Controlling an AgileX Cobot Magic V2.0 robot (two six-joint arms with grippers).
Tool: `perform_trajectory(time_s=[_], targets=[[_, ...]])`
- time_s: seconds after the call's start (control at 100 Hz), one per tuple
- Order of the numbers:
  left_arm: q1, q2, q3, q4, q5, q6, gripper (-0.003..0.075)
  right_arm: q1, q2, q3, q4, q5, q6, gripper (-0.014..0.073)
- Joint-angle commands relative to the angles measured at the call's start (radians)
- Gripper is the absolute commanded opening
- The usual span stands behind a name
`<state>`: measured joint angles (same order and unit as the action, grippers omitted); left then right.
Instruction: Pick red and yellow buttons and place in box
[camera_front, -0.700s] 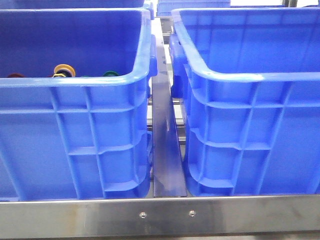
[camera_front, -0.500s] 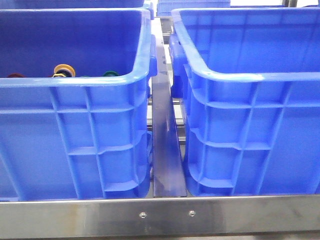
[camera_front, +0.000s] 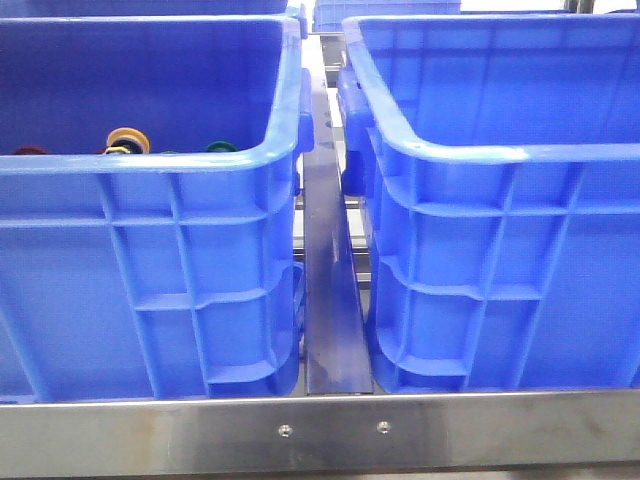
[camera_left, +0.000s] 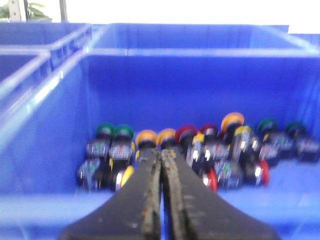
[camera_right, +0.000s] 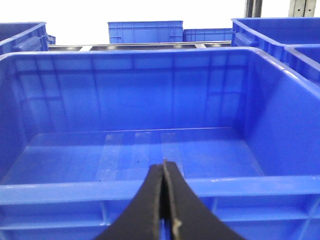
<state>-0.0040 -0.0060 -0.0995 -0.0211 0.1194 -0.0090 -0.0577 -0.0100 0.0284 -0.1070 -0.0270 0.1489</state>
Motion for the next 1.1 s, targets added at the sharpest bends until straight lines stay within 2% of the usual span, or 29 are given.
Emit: perform_trajectory(time_s=[0.0, 0.12, 0.22, 0.53, 0.63, 0.7, 0.8, 0.87, 0.98, 1.09], targets=[[-0.001, -0.019, -0.111, -0.014, 0.018, -0.009, -0.0020, -0.001, -0.020, 0.004, -0.002, -0.078, -0.008, -0.0069], [-0.001, 0.033, -0.221, -0.014, 0.178, -0.009, -0.0020, -0.001, -0.020, 0.004, -0.002, -0.078, -0.008, -0.0069], [-0.001, 0.100, -0.287, -0.014, 0.258, -0.009, -0.0020, -0.001, -0.020, 0.004, -0.002, -0.078, -0.008, -0.0069], [-0.001, 0.377, -0.411, -0.049, 0.307, -0.009, -0.0004, -0.001, -0.020, 0.004, -0.002, -0.078, -0.008, -0.0069], [-0.001, 0.471, -0.442, -0.085, 0.307, -0.009, 0.0095, -0.001, -0.020, 0.004, -0.002, -0.078, -0.008, -0.0069], [-0.001, 0.532, -0.465, -0.086, 0.303, -0.009, 0.0218, -0.001, -0.020, 0.004, -0.002, -0.078, -0.008, -0.0069], [-0.001, 0.617, -0.505, -0.088, 0.303, -0.009, 0.0433, -0.001, -0.020, 0.004, -0.002, -0.078, -0.008, -0.0069], [-0.001, 0.673, -0.535, -0.091, 0.303, -0.009, 0.0528, -0.001, -0.020, 0.004, -0.002, -0.078, -0.008, -0.0069], [-0.001, 0.764, -0.602, -0.131, 0.328, -0.009, 0.0533, -0.001, -0.020, 0.004, -0.002, -0.078, -0.008, -0.0069], [-0.001, 0.876, -0.688, -0.140, 0.410, -0.009, 0.0531, -0.001, -0.020, 0.004, -0.002, -0.078, -0.008, -0.0069]])
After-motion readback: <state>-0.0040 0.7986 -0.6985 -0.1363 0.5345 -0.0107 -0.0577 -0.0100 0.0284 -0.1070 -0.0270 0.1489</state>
